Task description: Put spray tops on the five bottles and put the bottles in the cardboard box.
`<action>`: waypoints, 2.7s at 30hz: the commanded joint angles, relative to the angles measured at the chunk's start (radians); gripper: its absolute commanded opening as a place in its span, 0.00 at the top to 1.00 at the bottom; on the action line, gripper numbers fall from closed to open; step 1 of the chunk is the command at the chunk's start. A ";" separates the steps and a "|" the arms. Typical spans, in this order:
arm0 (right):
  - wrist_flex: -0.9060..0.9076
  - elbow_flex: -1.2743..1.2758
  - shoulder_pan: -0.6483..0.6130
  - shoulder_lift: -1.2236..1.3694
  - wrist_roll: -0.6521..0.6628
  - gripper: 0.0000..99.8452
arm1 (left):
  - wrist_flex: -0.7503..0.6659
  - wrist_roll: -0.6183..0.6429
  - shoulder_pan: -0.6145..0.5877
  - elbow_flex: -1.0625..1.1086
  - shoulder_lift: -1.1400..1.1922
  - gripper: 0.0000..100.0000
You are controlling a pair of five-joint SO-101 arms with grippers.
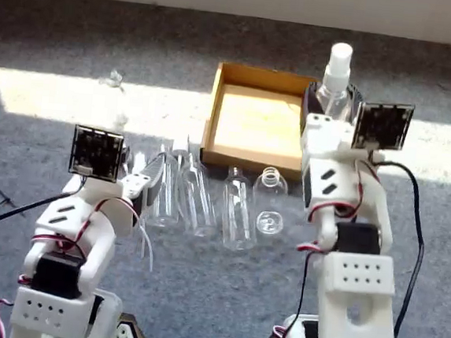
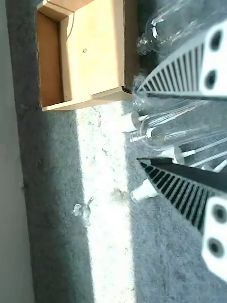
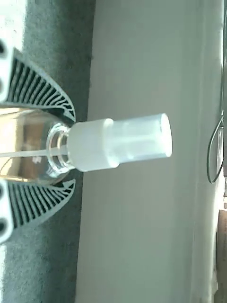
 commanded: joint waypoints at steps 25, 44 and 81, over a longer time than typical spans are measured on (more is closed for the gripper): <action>-0.602 -0.631 0.024 1.158 -0.055 1.00 | -0.230 -0.002 0.001 0.257 -0.213 0.80; -0.608 -0.906 0.044 1.408 -0.055 0.99 | -0.233 -0.003 0.002 0.257 -0.213 0.80; -0.478 -0.641 0.013 1.147 -0.049 0.81 | -0.235 -0.003 0.001 0.257 -0.213 0.80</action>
